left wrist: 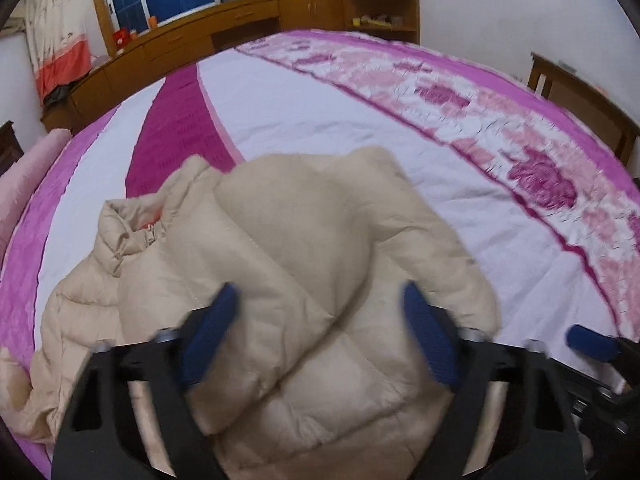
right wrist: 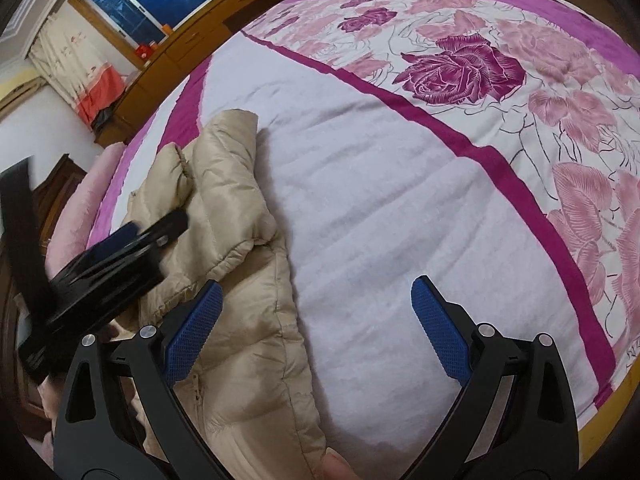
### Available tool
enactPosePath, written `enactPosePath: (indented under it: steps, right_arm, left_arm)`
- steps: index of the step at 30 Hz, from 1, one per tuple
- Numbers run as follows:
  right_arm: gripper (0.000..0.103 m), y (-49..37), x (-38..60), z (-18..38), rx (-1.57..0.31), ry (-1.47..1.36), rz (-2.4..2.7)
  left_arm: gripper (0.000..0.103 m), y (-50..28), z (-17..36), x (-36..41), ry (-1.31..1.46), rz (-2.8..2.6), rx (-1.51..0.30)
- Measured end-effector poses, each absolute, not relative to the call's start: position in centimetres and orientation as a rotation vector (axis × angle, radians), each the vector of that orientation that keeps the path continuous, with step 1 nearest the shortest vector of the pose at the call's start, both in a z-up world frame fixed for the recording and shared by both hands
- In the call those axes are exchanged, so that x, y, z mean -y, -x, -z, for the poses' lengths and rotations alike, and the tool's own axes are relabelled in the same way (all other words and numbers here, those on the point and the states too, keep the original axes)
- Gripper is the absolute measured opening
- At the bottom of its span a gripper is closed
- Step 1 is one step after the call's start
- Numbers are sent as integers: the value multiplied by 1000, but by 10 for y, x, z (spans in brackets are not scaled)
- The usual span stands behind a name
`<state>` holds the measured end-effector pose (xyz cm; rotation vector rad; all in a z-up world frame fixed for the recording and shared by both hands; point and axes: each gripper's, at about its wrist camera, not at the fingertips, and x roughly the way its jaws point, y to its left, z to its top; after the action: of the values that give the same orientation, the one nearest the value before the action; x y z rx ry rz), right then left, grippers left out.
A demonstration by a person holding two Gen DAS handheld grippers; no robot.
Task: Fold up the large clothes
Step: 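Grasp the other sleeve cuff with the left gripper and lift it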
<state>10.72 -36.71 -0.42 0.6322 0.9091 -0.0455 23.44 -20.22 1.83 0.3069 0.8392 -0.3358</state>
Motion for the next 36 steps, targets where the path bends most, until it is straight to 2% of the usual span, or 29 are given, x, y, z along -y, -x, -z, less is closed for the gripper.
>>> enactPosePath:
  steps: [1,2,4,6,14,19,23,32,35,36]
  right_arm:
    - [94,-106,366,4,-908,-629,44]
    - [94,-105,365,4,-904,-625,39]
    - [94,-105,363,5,-912,-618,45]
    - [94,-105,361,6,-921,-625,43]
    - [94,-107,347,-8,-897,-595,29]
    - [94,-113,331,-19,-882,-570,9]
    - [94,-121,316,-28,-875,-534,-10]
    - [94,-156,278,-33,-846,-452,-82]
    - [94,-173,268,-26,-850,-392,-51]
    - [93,-178,266,-23,-858,-373,-38]
  left_arm:
    - [55,-238,-15,201,-301,333,-846]
    - [49,-241,-14,198,-293,339,-847]
    - [21,-241,-16,192,-271,366,-852]
    - [12,-240,-24,183,-230,383,-852]
    - [11,-228,-88,107,-47,367,-758]
    - [11,-223,-103,49,23,294,-739]
    - [11,-217,-94,9,56,228,-757]
    - [13,-213,-36,-60,126,99,-872]
    - [20,-214,-21,-71,126,69,-902]
    - [27,-215,-15,-77,132,49,-913]
